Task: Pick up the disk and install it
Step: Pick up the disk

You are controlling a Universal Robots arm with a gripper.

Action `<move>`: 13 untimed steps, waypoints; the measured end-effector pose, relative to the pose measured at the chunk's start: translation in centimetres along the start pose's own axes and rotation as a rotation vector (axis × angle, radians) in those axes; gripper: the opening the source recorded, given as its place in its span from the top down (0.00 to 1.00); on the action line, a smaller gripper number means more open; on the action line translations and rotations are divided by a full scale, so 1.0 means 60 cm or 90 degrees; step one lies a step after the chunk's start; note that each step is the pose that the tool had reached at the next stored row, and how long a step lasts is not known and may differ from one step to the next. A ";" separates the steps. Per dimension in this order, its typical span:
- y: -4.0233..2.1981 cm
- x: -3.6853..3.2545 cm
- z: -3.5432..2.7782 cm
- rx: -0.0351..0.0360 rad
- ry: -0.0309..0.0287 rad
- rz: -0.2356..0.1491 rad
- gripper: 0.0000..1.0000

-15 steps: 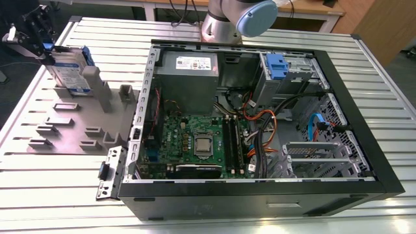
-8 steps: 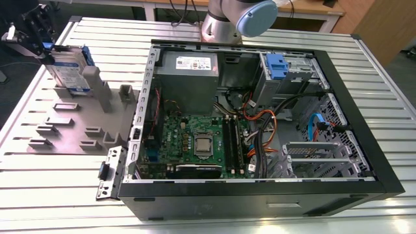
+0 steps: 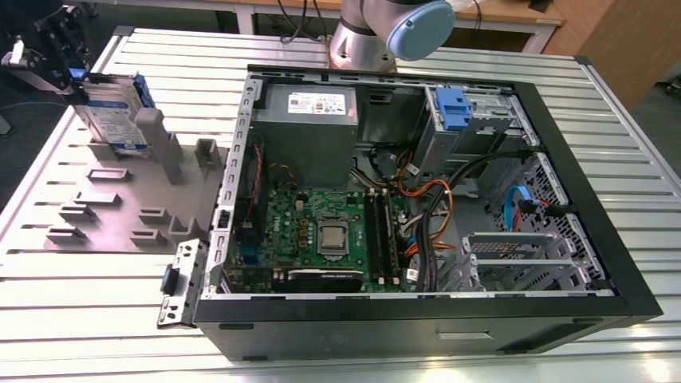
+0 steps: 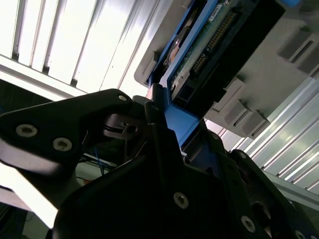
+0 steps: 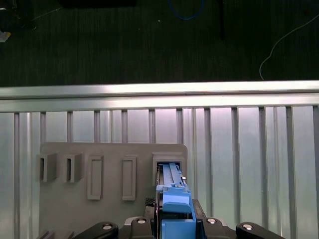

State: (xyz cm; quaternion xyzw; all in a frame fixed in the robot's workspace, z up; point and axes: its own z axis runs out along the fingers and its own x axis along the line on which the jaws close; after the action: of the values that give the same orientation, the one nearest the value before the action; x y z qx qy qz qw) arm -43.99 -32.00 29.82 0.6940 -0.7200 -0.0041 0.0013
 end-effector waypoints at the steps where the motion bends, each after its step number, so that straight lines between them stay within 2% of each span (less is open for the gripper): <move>1: 0.000 0.000 -0.001 0.0001 0.0000 0.000 0.64; 13: 0.000 0.000 -0.008 0.0002 -0.0002 0.000 0.64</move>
State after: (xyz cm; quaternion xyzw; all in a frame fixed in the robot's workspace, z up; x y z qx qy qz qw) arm -43.99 -32.00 30.32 0.6939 -0.7200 -0.0041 0.0012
